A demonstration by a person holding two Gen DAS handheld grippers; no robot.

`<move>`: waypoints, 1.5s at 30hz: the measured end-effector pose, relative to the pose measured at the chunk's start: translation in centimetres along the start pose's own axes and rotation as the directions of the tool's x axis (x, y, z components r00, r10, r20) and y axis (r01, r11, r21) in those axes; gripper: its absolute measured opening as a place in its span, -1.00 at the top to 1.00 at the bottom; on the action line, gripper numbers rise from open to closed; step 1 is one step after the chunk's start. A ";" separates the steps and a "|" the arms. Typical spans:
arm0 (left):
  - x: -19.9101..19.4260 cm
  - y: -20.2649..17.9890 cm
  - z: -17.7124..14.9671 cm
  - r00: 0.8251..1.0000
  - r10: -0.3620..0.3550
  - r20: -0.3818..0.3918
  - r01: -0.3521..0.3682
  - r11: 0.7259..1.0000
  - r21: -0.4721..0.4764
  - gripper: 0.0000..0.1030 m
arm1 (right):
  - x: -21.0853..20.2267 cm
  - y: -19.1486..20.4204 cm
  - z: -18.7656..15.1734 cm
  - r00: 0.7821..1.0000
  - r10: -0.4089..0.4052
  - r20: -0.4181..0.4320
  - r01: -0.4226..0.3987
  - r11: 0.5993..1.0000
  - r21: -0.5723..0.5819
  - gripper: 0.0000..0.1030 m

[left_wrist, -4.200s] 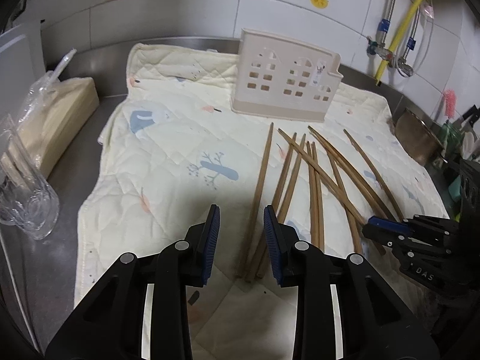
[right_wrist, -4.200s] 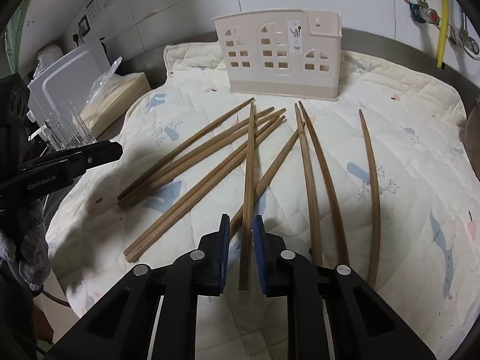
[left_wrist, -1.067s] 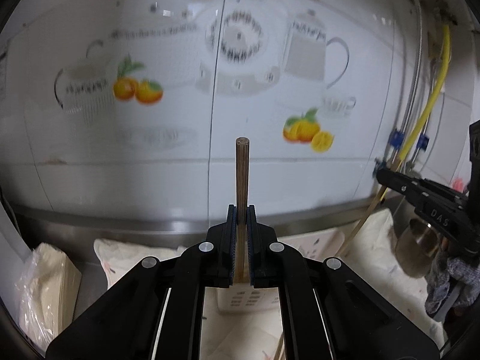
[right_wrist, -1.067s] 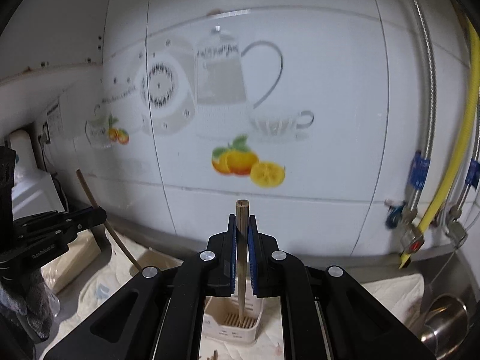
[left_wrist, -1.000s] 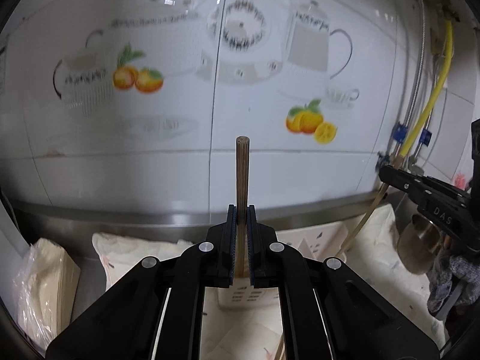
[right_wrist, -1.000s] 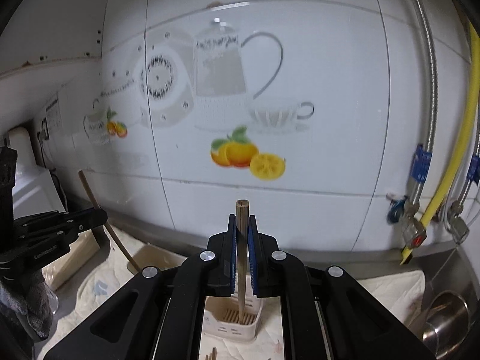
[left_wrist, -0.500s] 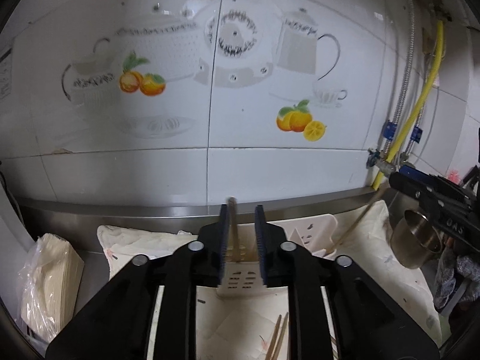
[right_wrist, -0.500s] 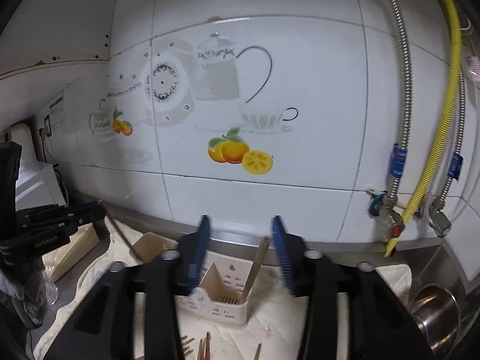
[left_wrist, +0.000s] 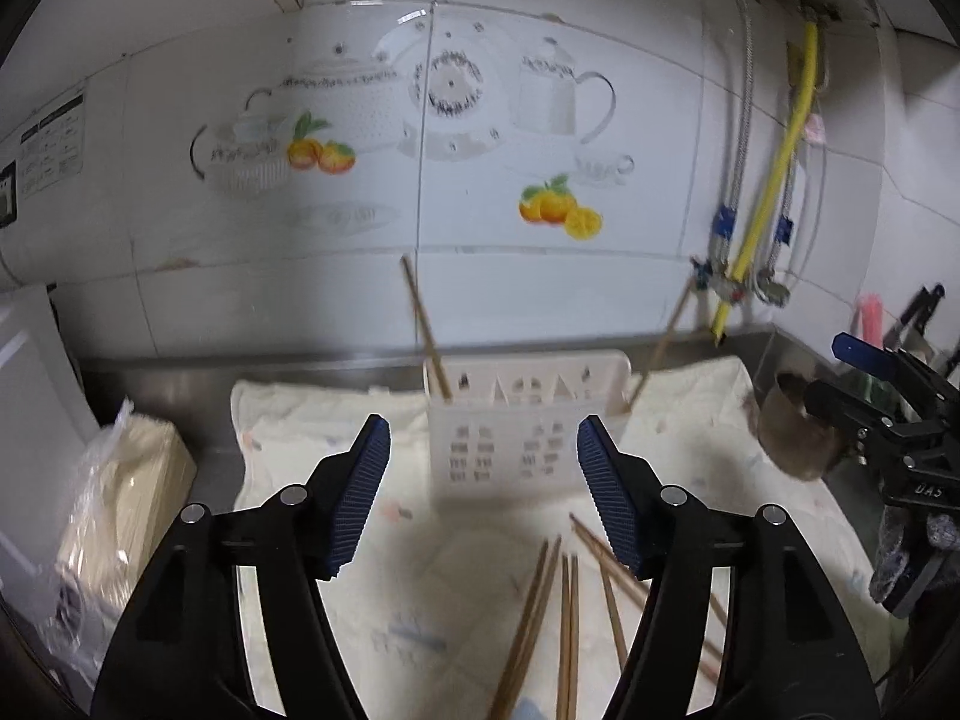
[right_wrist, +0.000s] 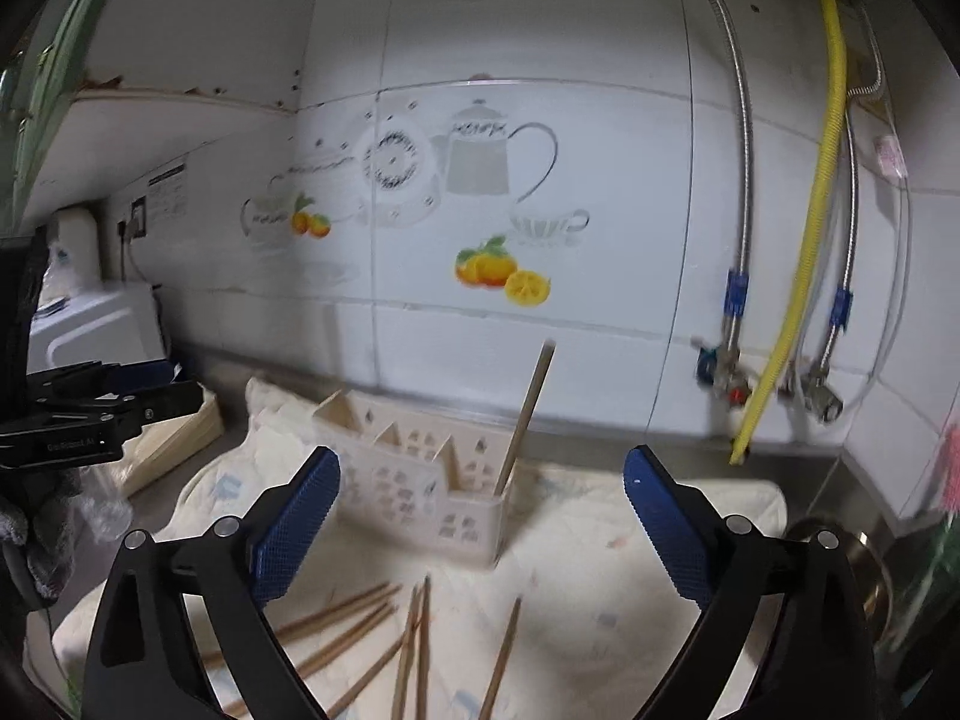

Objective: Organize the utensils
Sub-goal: 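Open both tools to release the chopsticks and pull back from the holder, then close the left tool on another chopstick while the right tool grasps one too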

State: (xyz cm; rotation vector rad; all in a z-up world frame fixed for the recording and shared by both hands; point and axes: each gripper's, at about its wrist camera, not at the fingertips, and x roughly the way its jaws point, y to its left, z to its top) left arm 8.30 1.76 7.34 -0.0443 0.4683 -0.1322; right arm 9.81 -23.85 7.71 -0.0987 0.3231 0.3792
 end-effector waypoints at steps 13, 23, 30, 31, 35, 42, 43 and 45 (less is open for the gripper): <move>-0.8 -0.1 -9.0 0.990 0.022 -0.136 -0.021 1.000 0.008 -0.26 | -1.5 0.6 -10.6 0.984 0.012 -0.176 0.003 0.996 0.084 -0.80; 0.1 -0.3 -13.0 0.973 0.010 -0.230 -0.007 1.000 0.012 0.11 | -0.3 0.9 -16.9 0.942 0.019 -0.334 0.024 0.992 0.123 -0.23; 1.2 -0.1 -15.0 0.956 -0.009 -0.294 0.014 1.000 0.017 0.58 | 1.4 0.2 -18.9 0.913 0.060 -0.403 0.021 0.981 0.194 0.22; 1.3 -0.1 -15.2 0.954 -0.011 -0.300 0.018 1.000 0.021 0.59 | 1.5 0.2 -19.0 0.911 0.065 -0.407 0.019 0.980 0.199 0.28; 2.0 -0.2 -16.1 0.944 -0.019 -0.329 0.031 0.999 0.032 0.66 | 2.1 0.3 -19.5 0.900 0.070 -0.429 0.024 0.978 0.209 0.47; 3.3 -0.3 -16.8 0.929 -0.028 -0.369 0.050 0.997 0.051 0.71 | 3.0 0.1 -20.0 0.890 0.059 -0.451 0.046 0.975 0.217 0.73; 3.6 -0.4 -16.8 0.926 -0.032 -0.377 0.057 0.997 0.057 0.71 | 3.0 0.0 -20.1 0.890 0.058 -0.453 0.047 0.975 0.218 0.76; 4.0 -0.5 -17.0 0.921 -0.036 -0.388 0.067 0.996 0.066 0.76 | 3.1 -0.1 -20.1 0.888 0.061 -0.455 0.048 0.973 0.224 0.78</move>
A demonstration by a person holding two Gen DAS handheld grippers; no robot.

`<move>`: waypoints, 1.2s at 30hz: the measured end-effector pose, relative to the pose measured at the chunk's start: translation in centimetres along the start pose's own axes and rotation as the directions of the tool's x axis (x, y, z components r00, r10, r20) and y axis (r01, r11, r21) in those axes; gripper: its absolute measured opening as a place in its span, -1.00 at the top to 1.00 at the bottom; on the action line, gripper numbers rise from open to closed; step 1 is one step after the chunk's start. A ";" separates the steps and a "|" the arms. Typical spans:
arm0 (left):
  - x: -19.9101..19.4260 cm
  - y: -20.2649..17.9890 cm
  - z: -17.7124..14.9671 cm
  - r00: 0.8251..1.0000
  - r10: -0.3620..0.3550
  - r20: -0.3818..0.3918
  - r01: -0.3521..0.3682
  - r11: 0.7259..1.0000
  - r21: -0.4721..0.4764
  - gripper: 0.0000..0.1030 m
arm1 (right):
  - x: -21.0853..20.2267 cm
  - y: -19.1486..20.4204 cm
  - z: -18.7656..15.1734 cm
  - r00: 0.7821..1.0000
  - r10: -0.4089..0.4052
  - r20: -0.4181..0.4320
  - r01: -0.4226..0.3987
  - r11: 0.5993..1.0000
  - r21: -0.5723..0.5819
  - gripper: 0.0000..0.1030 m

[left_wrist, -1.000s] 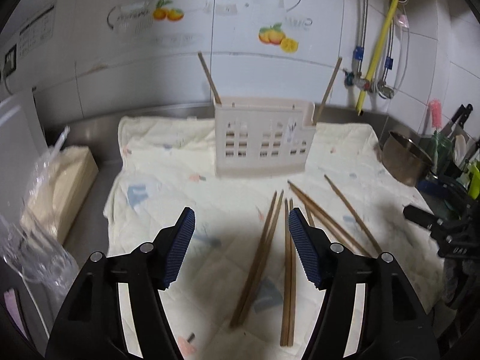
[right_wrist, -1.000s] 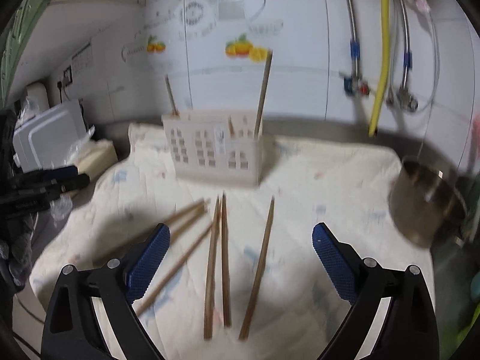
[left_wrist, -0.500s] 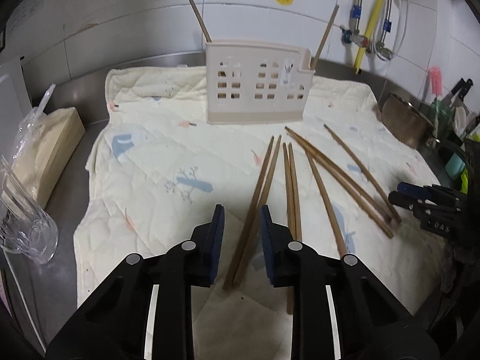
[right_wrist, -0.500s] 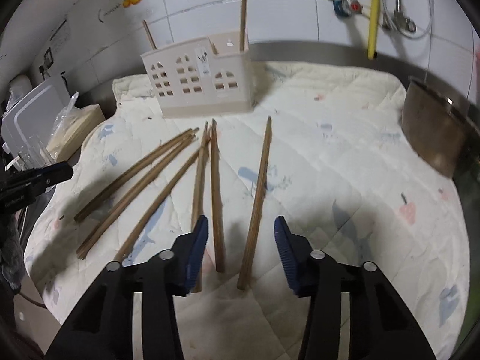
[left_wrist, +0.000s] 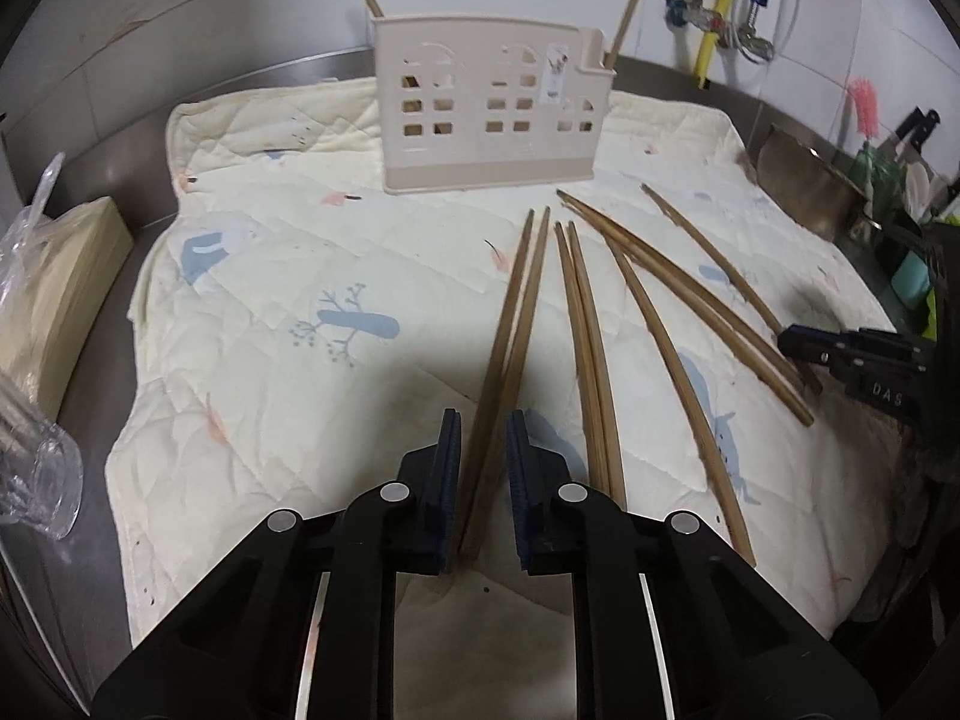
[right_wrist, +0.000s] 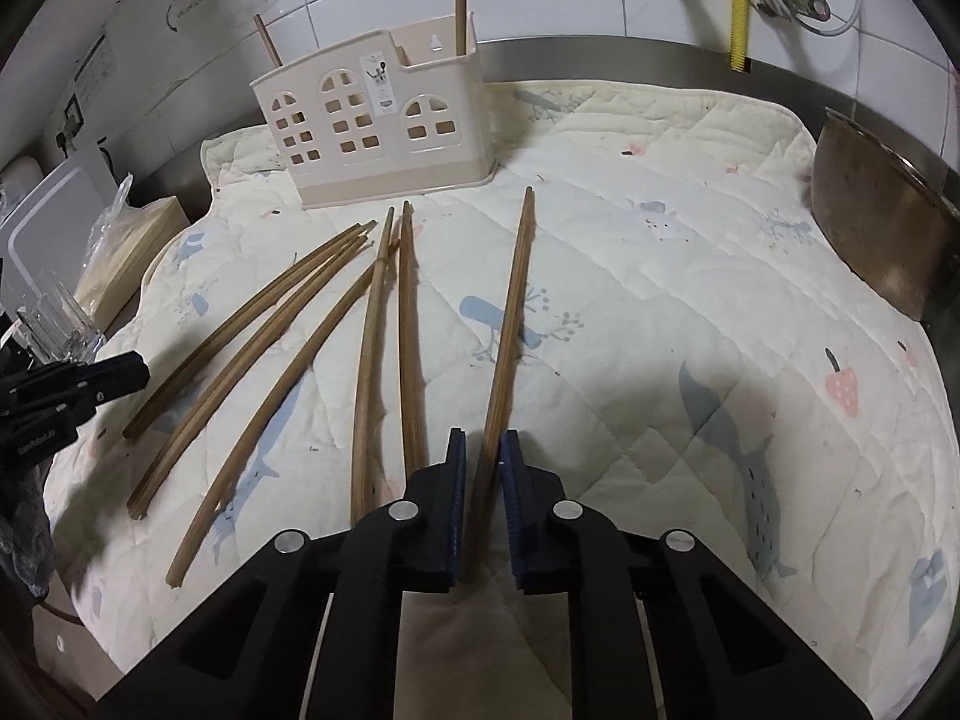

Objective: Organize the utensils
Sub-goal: 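Close the left tool on another chopstick while the right tool grasps one too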

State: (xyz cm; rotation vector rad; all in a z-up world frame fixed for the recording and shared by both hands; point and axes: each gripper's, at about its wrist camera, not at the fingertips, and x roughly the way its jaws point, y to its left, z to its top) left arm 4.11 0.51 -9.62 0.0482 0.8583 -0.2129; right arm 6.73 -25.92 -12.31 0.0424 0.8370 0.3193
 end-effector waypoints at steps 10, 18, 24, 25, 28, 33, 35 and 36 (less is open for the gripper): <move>1.8 0.6 0.4 0.999 -0.005 -0.049 0.006 1.000 0.021 0.80 | 0.2 -0.1 0.0 1.000 0.004 -0.002 -0.004 1.000 0.003 0.78; 2.2 0.6 0.4 0.998 -0.010 -0.060 0.012 0.999 0.030 0.80 | 0.3 0.1 0.1 1.000 -0.015 -0.001 0.015 1.000 -0.017 0.78; 2.8 0.7 0.4 0.997 -0.016 -0.075 0.018 1.000 0.025 0.80 | 0.4 0.3 0.0 1.000 -0.023 -0.001 0.023 0.999 -0.026 0.78; 2.8 0.7 0.4 0.997 -0.016 -0.075 0.018 1.000 0.023 0.80 | 0.4 0.3 0.0 1.000 -0.024 -0.001 0.024 0.999 -0.026 0.78; 2.8 0.3 0.3 0.998 0.000 -0.069 0.002 1.000 0.021 0.81 | 0.4 0.4 0.0 1.000 -0.031 0.000 0.031 0.999 -0.031 0.78; 2.5 0.1 0.3 0.999 0.010 -0.051 -0.009 1.000 0.009 0.85 | 0.4 0.5 -0.1 0.999 -0.042 0.007 0.042 0.998 -0.041 0.80; 2.1 0.1 0.4 0.999 -0.007 -0.040 0.007 1.000 -0.004 0.88 | 0.3 0.4 -0.1 0.999 -0.041 0.010 0.042 0.999 -0.035 0.82; 1.8 0.0 0.5 0.999 -0.011 -0.032 0.011 1.000 -0.003 0.89 | 0.2 0.4 -0.1 0.999 -0.042 0.015 0.042 0.999 -0.031 0.82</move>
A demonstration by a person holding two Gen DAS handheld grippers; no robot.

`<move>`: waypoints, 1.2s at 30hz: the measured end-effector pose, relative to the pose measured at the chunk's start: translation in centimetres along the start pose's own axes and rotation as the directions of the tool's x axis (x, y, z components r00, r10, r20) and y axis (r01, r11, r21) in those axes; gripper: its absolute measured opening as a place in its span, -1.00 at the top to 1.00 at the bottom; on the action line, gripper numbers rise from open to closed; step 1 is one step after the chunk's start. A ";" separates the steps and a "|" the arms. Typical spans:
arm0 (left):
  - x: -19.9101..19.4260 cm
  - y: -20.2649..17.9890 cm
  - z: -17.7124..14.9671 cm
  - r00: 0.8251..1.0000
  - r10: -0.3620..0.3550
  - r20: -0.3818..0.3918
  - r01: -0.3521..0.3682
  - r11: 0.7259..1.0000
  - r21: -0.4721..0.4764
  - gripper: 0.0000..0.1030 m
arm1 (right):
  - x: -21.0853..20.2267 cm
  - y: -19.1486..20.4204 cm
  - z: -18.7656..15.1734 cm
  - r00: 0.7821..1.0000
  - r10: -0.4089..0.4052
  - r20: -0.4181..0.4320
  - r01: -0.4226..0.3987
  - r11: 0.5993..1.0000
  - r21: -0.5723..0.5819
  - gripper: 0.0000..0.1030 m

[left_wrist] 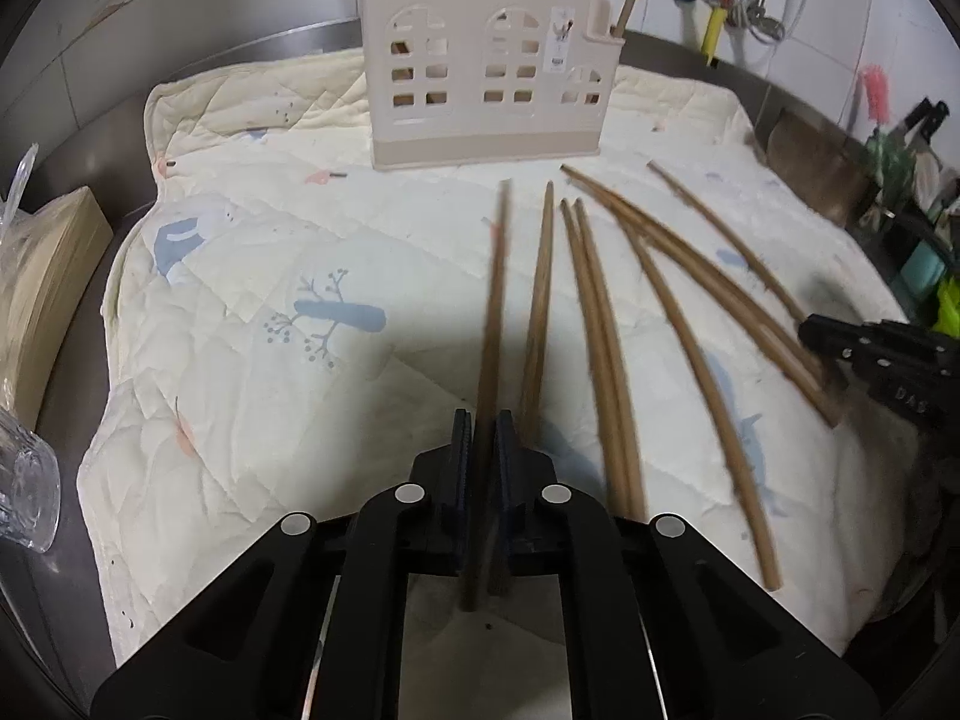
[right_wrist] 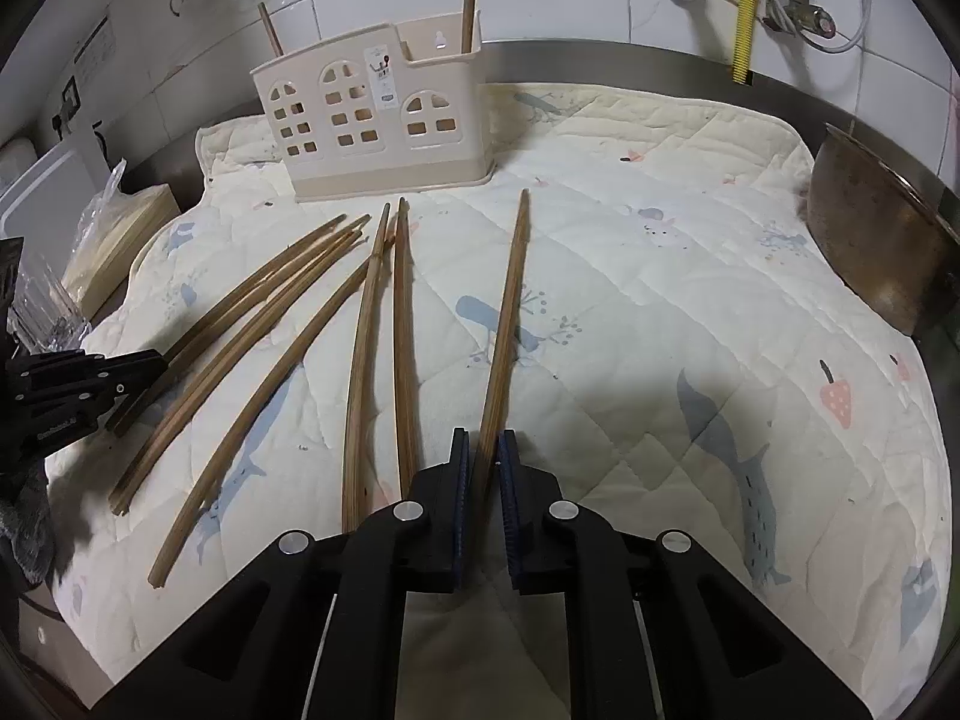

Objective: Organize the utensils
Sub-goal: 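Close the left tool on another chopstick while the right tool grasps one too, then carry both chopsticks up and insert them into the beige holder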

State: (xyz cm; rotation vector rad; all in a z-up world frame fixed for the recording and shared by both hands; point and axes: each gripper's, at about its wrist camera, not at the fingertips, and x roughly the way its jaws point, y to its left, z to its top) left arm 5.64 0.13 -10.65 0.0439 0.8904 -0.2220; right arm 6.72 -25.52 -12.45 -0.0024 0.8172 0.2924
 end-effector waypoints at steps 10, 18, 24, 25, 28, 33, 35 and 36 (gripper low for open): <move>-4.3 -0.2 2.2 0.994 -0.019 0.110 0.021 1.000 -0.015 0.90 | -4.6 -0.6 1.8 0.991 -0.012 0.137 0.012 1.000 0.001 0.87; -7.6 0.2 5.4 0.974 -0.047 0.221 0.056 0.998 -0.036 0.90 | -7.6 0.2 5.4 0.968 0.003 0.251 0.007 0.999 -0.037 0.87; -8.2 0.4 7.7 0.968 -0.044 0.248 0.053 0.998 -0.030 0.90 | -8.1 0.7 7.9 0.962 0.025 0.270 -0.004 0.997 -0.078 0.87; -8.4 0.5 8.0 0.967 -0.045 0.252 0.055 0.998 -0.031 0.90 | -8.3 0.7 8.4 0.961 0.029 0.274 -0.006 0.996 -0.085 0.87; -8.8 1.1 9.5 0.963 -0.039 0.266 0.051 0.998 -0.038 0.90 | -9.0 0.8 10.0 0.957 0.046 0.285 -0.016 0.994 -0.106 0.87; -10.2 1.5 12.0 0.953 -0.028 0.303 0.039 0.999 -0.032 0.90 | -10.2 1.3 12.7 0.951 0.079 0.300 -0.032 0.987 -0.157 0.87; -10.9 1.6 12.9 0.946 -0.030 0.322 0.041 0.999 -0.029 0.90 | -10.7 1.6 13.7 0.948 0.090 0.307 -0.036 0.984 -0.176 0.87; -11.4 1.7 13.7 0.940 -0.031 0.339 0.043 0.999 -0.027 0.90 | -11.0 1.7 14.3 0.945 0.093 0.314 -0.034 0.982 -0.188 0.87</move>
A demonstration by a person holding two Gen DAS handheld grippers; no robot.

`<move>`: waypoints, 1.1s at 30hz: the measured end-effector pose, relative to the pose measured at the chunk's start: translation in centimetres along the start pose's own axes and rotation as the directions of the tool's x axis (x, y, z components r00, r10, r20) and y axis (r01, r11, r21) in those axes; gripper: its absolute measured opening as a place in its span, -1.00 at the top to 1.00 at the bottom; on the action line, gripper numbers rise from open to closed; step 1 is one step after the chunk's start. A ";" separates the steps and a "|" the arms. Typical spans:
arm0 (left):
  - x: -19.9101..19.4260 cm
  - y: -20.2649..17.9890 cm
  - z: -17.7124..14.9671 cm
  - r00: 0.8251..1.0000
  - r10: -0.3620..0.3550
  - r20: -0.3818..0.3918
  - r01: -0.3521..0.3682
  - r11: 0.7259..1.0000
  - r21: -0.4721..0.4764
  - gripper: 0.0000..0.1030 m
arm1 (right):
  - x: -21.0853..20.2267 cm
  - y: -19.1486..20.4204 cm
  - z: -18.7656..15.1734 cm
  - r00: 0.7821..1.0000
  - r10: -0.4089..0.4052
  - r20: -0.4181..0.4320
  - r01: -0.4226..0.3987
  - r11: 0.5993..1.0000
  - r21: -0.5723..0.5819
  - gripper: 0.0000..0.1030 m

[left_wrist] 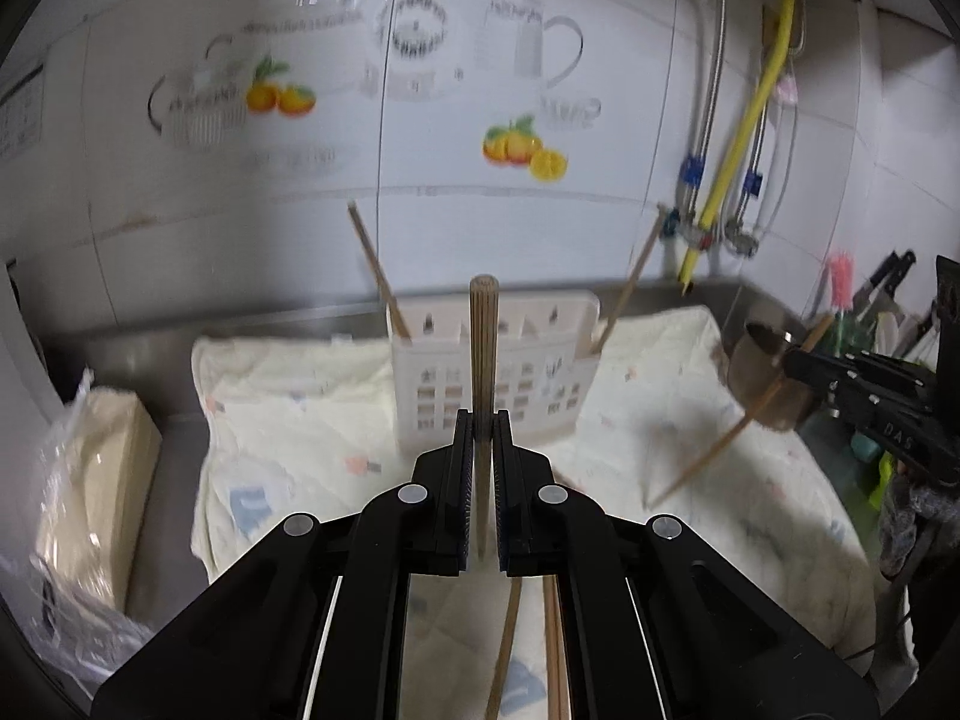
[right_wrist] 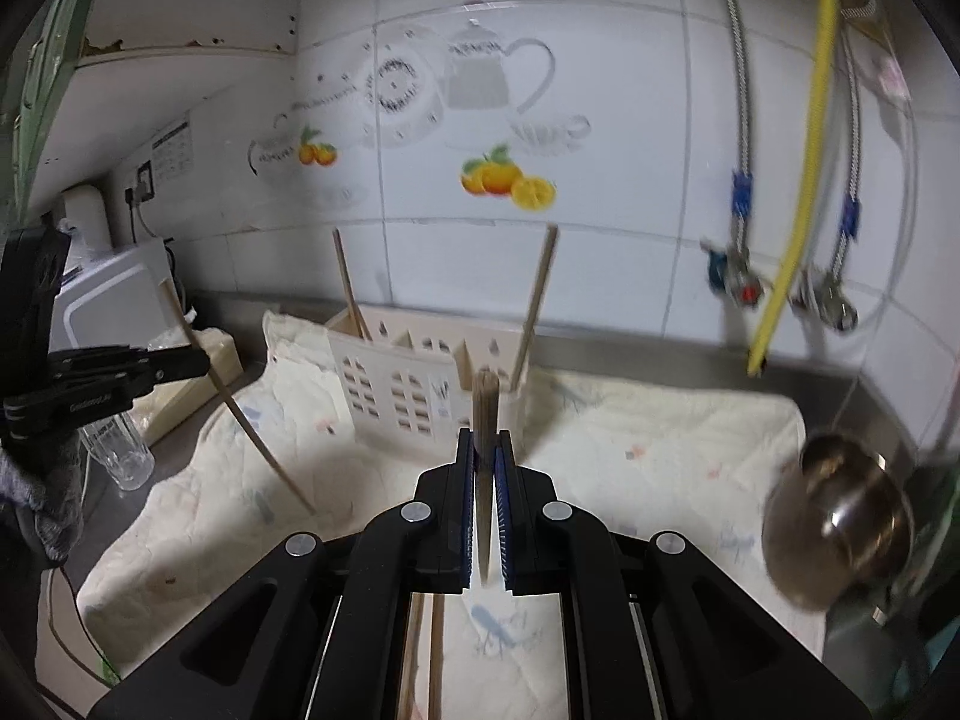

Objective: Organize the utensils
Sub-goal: 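Carry both chopsticks up and insert them into the beige holder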

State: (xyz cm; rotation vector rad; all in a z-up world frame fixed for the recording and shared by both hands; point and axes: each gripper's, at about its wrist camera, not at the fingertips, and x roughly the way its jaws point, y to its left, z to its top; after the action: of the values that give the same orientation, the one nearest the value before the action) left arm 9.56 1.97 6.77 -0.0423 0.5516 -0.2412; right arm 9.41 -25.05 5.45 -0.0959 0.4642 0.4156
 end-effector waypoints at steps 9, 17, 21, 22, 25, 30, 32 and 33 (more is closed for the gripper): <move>-1.4 0.1 7.1 0.990 0.011 0.139 -0.011 1.000 -0.002 0.90 | -0.2 0.3 6.9 0.994 0.030 0.107 -0.025 0.999 -0.042 0.87; -0.7 1.5 11.5 0.973 0.068 0.221 -0.061 0.997 -0.041 0.90 | 0.9 0.2 11.4 0.981 0.041 0.192 -0.035 0.999 -0.032 0.87; 0.9 2.4 11.9 0.973 0.091 0.214 -0.079 0.995 -0.064 0.90 | 2.2 0.0 12.4 0.979 0.031 0.200 -0.027 0.999 -0.025 0.87; 1.4 2.7 11.9 0.973 0.095 0.210 -0.081 0.994 -0.072 0.90 | 2.8 0.0 12.5 0.979 0.023 0.201 -0.018 1.000 -0.025 0.87; 2.8 3.3 11.4 0.977 0.096 0.192 -0.080 0.993 -0.087 0.90 | 4.5 -0.2 12.5 0.983 0.015 0.181 -0.012 1.000 -0.017 0.87; 5.2 4.0 10.3 0.984 0.098 0.150 -0.083 0.991 -0.104 0.90 | 6.9 -0.6 11.8 0.988 0.002 0.153 -0.001 1.000 -0.007 0.87; 6.1 4.2 9.9 0.987 0.097 0.129 -0.084 0.991 -0.103 0.90 | 7.8 -0.8 11.4 0.991 0.001 0.133 -0.001 1.000 -0.001 0.87; 6.5 4.3 9.6 0.989 0.093 0.117 -0.081 0.991 -0.102 0.90 | 8.3 -0.9 11.2 0.992 0.000 0.127 0.000 1.000 0.002 0.87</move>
State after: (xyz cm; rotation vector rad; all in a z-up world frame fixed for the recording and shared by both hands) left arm 20.83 4.34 11.12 -0.1265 0.4425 -0.1253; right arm 21.13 -20.78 11.68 -0.0669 0.3398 0.4185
